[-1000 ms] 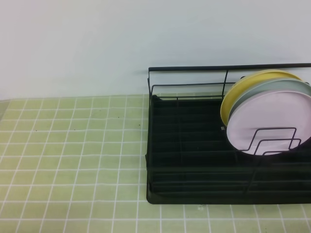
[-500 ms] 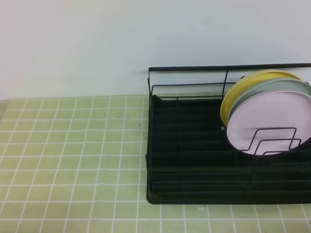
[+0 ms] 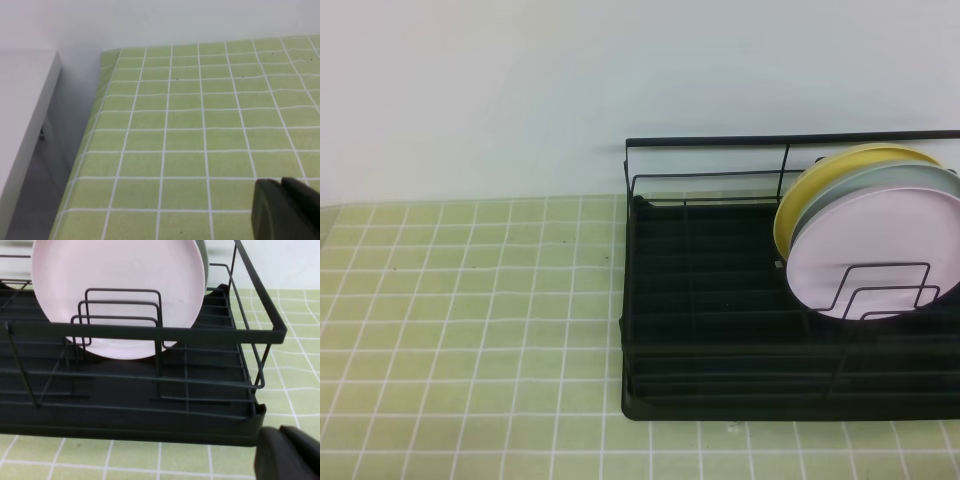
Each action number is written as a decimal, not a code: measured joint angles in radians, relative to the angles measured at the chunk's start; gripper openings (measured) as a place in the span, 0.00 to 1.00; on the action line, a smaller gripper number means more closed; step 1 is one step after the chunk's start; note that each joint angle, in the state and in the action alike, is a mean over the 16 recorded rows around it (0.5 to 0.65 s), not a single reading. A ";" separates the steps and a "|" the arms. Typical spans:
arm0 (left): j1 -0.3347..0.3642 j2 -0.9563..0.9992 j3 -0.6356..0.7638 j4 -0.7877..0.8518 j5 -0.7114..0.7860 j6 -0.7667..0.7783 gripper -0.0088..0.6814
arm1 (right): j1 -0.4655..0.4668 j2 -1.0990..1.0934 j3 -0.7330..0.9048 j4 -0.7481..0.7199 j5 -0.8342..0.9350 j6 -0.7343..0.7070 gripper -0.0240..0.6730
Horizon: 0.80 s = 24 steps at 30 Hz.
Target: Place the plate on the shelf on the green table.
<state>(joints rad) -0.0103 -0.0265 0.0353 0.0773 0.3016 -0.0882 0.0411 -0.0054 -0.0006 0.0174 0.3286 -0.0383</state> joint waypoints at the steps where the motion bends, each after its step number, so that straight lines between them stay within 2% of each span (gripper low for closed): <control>1: 0.000 0.000 0.000 0.000 0.000 0.001 0.01 | 0.000 0.000 0.000 0.000 0.000 0.000 0.03; 24: 0.000 0.000 0.000 0.000 0.000 0.004 0.01 | 0.000 -0.001 0.000 0.000 0.000 0.000 0.03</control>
<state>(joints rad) -0.0103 -0.0265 0.0353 0.0773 0.3016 -0.0844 0.0410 -0.0068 -0.0006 0.0174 0.3286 -0.0383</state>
